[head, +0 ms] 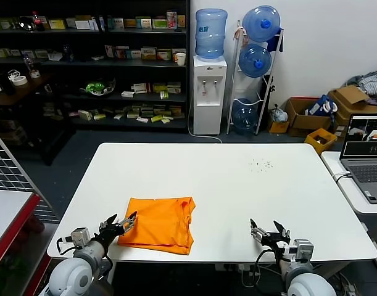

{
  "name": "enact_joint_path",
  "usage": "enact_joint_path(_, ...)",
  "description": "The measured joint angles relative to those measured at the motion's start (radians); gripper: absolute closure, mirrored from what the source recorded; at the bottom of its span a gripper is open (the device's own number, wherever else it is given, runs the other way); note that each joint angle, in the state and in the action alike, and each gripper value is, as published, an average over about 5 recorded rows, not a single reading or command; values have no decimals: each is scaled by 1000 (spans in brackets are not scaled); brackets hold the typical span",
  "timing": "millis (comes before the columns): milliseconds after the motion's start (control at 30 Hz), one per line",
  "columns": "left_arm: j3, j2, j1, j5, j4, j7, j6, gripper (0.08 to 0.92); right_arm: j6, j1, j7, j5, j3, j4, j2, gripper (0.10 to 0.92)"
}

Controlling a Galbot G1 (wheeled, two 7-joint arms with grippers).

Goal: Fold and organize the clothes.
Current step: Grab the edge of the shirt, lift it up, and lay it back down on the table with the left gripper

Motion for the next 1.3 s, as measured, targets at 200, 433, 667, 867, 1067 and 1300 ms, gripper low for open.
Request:
enact_joint_path(200, 8, -23, -9, 27, 35, 27, -20, 180, -2, 1, 2, 3, -1, -2, 0, 203)
enact_joint_path(433, 24, -47, -22, 53, 68, 39, -33, 319, -4, -2, 4, 7, 1, -1, -1, 203)
enact_joint_path(667, 33, -55, -31, 68, 79, 40, -36, 518, -5, -4, 6, 11, 3, 0, -2, 203)
enact_joint_path(867, 34, -59, -27, 73, 73, 39, -39, 692, -6, -2, 8, 12, 2, 0, 1, 203)
enact_joint_path(1067, 30, -65, -17, 76, 57, 37, -41, 857, -5, -2, 9, 12, 2, -1, 1, 203)
enact_joint_path(1300, 13, -64, 3, 95, -4, 6, -27, 892, -3, -2, 9, 12, 4, -3, -1, 203)
